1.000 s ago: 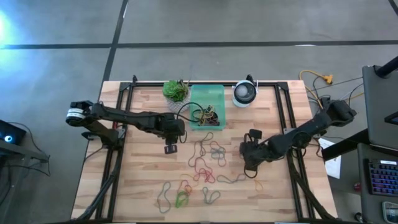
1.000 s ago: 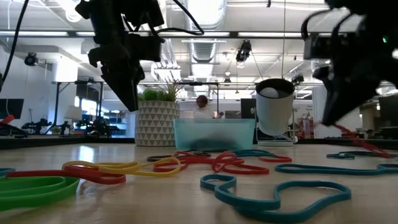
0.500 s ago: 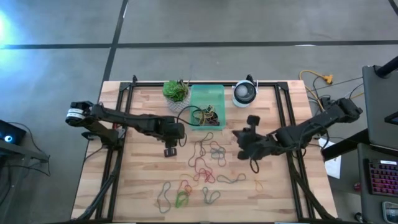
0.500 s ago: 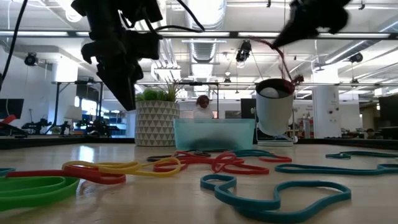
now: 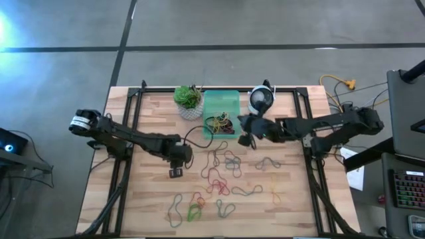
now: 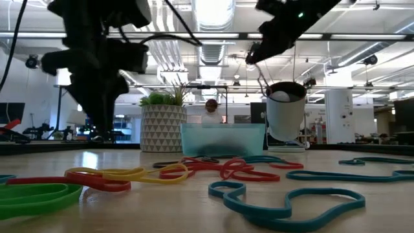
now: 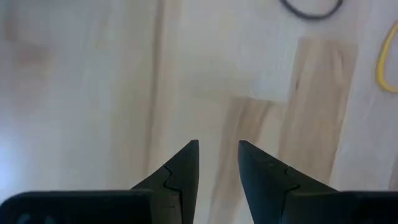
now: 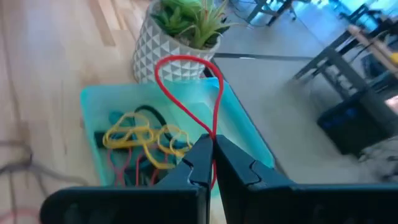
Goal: Pick and place rubber bands into bin
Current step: Put the red rubber band into the green bin, then put the blue rubber band into the green bin
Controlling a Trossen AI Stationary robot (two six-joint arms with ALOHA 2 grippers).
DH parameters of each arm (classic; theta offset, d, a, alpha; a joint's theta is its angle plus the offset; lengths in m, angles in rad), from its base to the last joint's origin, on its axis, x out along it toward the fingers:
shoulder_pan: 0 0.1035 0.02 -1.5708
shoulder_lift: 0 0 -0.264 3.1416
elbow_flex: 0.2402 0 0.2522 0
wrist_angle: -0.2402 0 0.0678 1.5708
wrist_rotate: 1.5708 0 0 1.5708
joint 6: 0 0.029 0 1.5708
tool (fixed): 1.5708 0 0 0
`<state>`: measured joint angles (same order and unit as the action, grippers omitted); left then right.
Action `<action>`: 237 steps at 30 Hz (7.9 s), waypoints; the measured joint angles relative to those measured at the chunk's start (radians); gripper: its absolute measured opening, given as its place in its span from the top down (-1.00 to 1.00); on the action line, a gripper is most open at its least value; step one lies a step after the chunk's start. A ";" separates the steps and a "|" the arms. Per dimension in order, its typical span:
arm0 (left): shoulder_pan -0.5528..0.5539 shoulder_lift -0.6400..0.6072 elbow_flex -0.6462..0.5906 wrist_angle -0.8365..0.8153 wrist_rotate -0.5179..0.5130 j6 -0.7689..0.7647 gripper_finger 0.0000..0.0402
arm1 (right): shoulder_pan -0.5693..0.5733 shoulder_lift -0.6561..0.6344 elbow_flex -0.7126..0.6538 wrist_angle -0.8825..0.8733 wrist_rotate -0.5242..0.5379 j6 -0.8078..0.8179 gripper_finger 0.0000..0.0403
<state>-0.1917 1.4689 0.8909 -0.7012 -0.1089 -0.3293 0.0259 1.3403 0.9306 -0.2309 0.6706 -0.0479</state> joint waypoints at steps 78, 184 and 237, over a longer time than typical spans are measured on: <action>-0.351 0.178 -0.077 0.384 0.154 -0.189 0.52 | 0.279 -0.050 -0.024 0.153 -0.361 -0.091 0.15; 0.364 0.106 0.265 0.640 -0.318 0.672 1.00 | 0.370 -0.134 -0.085 0.098 -0.215 -0.069 0.16; -0.075 0.113 0.068 0.297 0.159 0.100 0.38 | 0.348 -0.113 -0.391 0.249 -0.250 0.307 0.18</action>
<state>-0.2666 1.5822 0.9584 -0.4046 0.0504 -0.2295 0.3741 1.2269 0.5397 0.0178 0.4210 0.2593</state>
